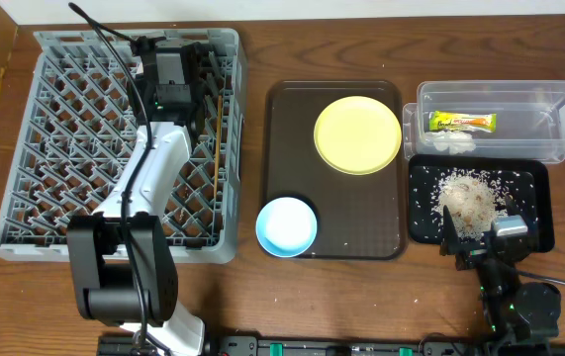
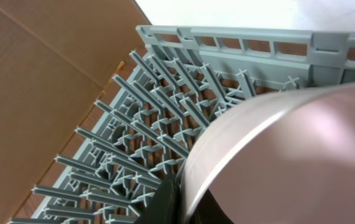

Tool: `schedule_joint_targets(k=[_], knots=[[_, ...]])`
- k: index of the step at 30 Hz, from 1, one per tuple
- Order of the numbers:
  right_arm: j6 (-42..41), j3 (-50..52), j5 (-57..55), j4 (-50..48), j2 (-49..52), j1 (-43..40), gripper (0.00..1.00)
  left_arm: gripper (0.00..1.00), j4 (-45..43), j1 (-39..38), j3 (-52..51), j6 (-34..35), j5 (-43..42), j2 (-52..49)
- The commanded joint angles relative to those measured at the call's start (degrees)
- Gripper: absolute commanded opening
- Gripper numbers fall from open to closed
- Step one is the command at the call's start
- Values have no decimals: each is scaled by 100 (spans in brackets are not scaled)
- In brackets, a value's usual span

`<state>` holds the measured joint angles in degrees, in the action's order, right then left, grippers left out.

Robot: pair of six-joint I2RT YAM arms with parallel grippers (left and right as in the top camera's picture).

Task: Sort waste into correct bins and load items into the dishwasher
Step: 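Carry the pink bowl with the left gripper to the rack's back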

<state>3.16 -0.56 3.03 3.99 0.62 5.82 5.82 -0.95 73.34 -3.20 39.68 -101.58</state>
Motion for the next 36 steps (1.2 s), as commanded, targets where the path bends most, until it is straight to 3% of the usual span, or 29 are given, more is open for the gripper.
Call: schedule_joint_targets(k=[1, 13, 24, 36], knots=[[-76, 24, 22, 0, -33, 52, 99, 8, -44, -98, 57, -372, 273, -20], [-76, 24, 22, 0, -33, 52, 99, 8, -1163, -693, 55, -1681, 1615, -719], [-76, 24, 24, 0, -33, 52, 99, 8, -1908, -728, 57, -2214, 2422, -977], [-76, 24, 22, 0, -33, 52, 99, 8, -1375, -984, -57, -2122, 2402, -977]])
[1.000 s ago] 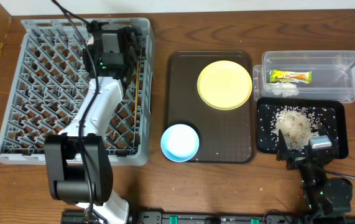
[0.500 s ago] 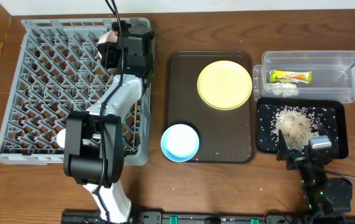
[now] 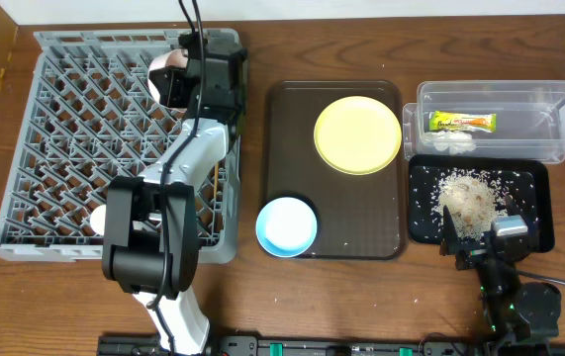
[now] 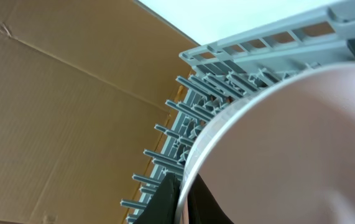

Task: Sort waste into correct bins and load items into the dishwasher
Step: 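Carry the pink bowl with the left gripper to the rack's back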

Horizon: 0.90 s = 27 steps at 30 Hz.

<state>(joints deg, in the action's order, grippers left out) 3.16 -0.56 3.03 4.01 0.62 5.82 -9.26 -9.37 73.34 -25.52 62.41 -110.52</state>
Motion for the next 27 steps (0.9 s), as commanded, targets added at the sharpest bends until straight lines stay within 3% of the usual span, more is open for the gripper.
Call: schedule_joint_targets(k=[1, 10, 15, 27], knots=[[-76, 24, 24, -2, -33, 52, 99, 8, 195, -173, -68, 177, 129, -83], [-76, 24, 22, -2, -33, 52, 99, 17, 859, -476, -70, 684, 149, -83], [-76, 24, 24, -2, -33, 52, 99, 10, 831, -487, -68, 874, 518, -70], [-76, 24, 22, -2, -33, 52, 99, 8, 682, -271, -68, 870, 643, -70]])
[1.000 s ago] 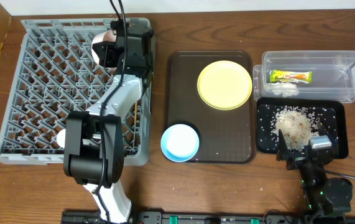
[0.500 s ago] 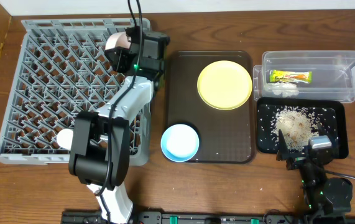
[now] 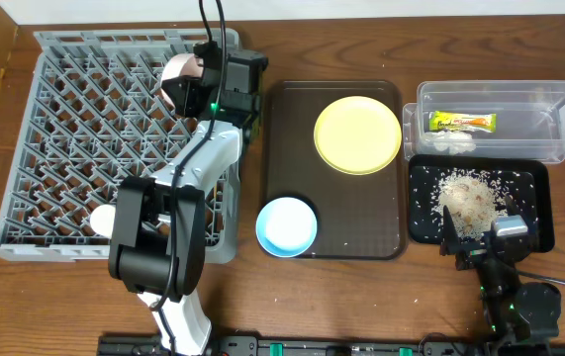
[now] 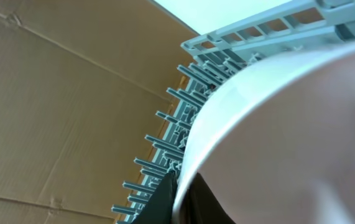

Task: Sort waste into correct bins and load items into the dishwasher
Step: 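Carry the pink bowl with the left gripper to the rack's back, then release the pink bowl and move the left gripper to the blue bowl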

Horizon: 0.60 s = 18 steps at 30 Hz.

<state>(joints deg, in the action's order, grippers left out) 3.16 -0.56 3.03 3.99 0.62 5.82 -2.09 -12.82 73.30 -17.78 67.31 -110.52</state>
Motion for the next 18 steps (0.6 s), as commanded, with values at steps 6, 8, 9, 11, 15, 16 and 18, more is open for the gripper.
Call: schedule_joint_targets(k=[6, 8, 9, 11, 15, 16, 18], knots=[[-76, 24, 24, 0, -33, 52, 99, 8, -33, 179, -63, 98, 144, -70], [-76, 24, 22, 0, -33, 52, 99, 8, -31, 181, -63, 96, 127, -70], [-76, 24, 22, 0, -33, 52, 99, 8, -31, 179, -63, 96, 127, -70], [-76, 24, 24, 0, -33, 52, 99, 8, -31, 144, -63, 96, 127, -70], [-76, 24, 24, 0, -33, 52, 99, 8, -22, -26, -63, 98, 87, -70], [-76, 24, 22, 0, -33, 52, 99, 9, -7, -90, -66, 101, 83, -70], [-76, 24, 22, 0, -33, 52, 99, 12, 61, -192, -66, 125, 83, -70]])
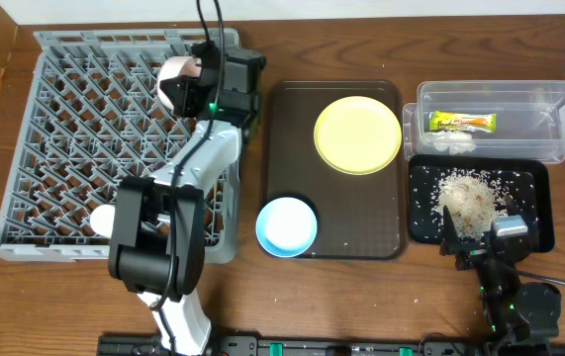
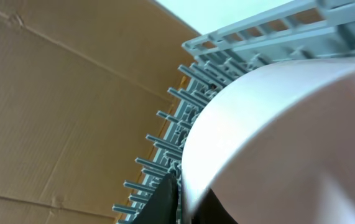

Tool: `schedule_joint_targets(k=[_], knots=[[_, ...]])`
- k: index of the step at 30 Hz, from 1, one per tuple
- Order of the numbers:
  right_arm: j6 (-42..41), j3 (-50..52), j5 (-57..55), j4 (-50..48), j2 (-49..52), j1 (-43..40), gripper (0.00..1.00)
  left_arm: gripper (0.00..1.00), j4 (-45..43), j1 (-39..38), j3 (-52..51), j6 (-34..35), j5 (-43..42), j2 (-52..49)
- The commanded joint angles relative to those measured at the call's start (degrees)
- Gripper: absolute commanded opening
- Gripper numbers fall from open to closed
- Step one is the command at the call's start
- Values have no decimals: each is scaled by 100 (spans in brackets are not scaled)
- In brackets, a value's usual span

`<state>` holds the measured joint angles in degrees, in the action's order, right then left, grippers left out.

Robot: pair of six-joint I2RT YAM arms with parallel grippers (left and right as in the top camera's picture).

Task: Sort waste into correct bins and load items into the dishwasher
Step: 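Release the pink bowl and move the left gripper to the blue bowl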

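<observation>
My left gripper is shut on the rim of a pink bowl, holding it tilted over the back right part of the grey dish rack. In the left wrist view the pink bowl fills the right side, with my gripper pinching its edge above the rack's tines. A yellow plate and a light blue bowl lie on the brown tray. My right gripper rests at the front right by the black tray.
The black tray holds scattered rice and a food lump. A clear bin at the back right holds a yellow-green wrapper. A white round item sits in the rack's front, partly behind my left arm. Cardboard stands left of the rack.
The pink bowl has shifted very slightly left over the rack in my left gripper. Everything else is unchanged.
At first my left gripper held the pink bowl over the rack's back middle, the bowl hidden under the wrist from above. Then the wrist was turned and further right, the bowl showing. Now it hangs by the rack's back right corner. The right arm stayed still.
</observation>
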<state>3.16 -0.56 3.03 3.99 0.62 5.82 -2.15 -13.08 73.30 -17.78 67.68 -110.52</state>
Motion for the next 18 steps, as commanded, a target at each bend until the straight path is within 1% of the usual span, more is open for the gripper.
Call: schedule_joint_targets(k=[1, 6, 9, 10, 11, 14, 15, 18], knots=[[-76, 24, 24, 0, -33, 52, 99, 13, 120, -199, -63, 166, 46, -70], [-76, 24, 22, 0, -33, 52, 99, 17, 708, -317, -66, 542, 57, -70], [-76, 24, 22, 0, -33, 52, 99, 30, 1086, -457, -63, 734, 101, -31], [-76, 24, 24, 0, -33, 52, 99, 34, 1248, -540, -63, 874, 101, -2], [-76, 24, 22, 0, -33, 52, 99, 41, 1537, -713, -63, 1141, 94, 72], [-76, 24, 22, 0, -33, 52, 99, 48, 1904, -1003, -63, 1626, 68, 214], [-76, 24, 22, 0, -33, 52, 99, 50, 2035, -1104, -63, 1773, -39, 282], [-76, 24, 22, 0, -33, 52, 99, 53, 2503, -1377, -63, 2175, -876, 535]])
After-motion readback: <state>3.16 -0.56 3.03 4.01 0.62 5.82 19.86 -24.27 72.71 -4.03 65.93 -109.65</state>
